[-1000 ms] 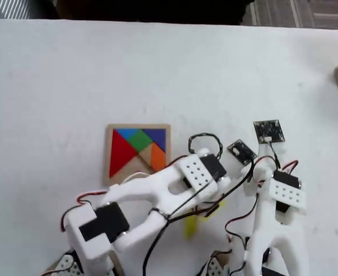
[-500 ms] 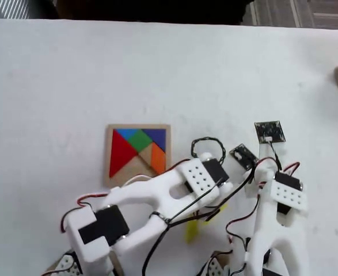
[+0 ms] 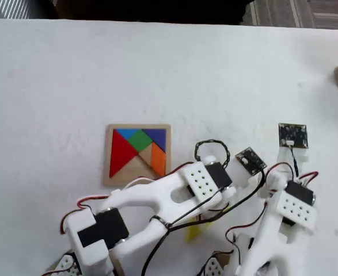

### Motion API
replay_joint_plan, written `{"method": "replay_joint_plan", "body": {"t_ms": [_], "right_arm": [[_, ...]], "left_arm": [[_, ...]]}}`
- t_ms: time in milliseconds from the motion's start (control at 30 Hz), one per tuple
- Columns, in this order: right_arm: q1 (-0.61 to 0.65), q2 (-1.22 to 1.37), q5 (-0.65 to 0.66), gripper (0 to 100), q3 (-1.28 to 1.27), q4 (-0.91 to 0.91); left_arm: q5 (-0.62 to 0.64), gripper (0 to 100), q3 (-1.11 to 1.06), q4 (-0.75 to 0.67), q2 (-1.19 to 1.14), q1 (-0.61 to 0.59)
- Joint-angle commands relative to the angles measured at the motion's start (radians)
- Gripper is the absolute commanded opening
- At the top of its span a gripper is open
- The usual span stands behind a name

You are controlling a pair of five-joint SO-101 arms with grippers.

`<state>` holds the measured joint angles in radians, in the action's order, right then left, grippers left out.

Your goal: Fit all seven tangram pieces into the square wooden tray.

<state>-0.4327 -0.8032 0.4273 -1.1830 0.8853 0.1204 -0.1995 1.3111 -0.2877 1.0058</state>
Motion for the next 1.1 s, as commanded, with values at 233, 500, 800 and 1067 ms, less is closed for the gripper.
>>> {"method": "replay_joint_plan", "body": {"t_ms": [233,500,800,1067], "right_arm": [[-0.142,-0.346,0.025,1.9,0.005,0.163],[-0.335,-0.406,0.083,1.9,0.006,0.110],[-0.486,-0.406,0.083,1.9,0.008,-0.039],[-0.561,-0.406,0.083,1.9,0.008,-0.113]], "left_arm": [[-0.006,10,-0.023,-0.023,-0.019,-0.045],[-0.002,10,-0.023,-0.037,-0.019,-0.113],[-0.002,10,-0.014,-0.038,-0.019,-0.200],[-0.005,10,-0.014,-0.037,-0.018,-0.206]]}}
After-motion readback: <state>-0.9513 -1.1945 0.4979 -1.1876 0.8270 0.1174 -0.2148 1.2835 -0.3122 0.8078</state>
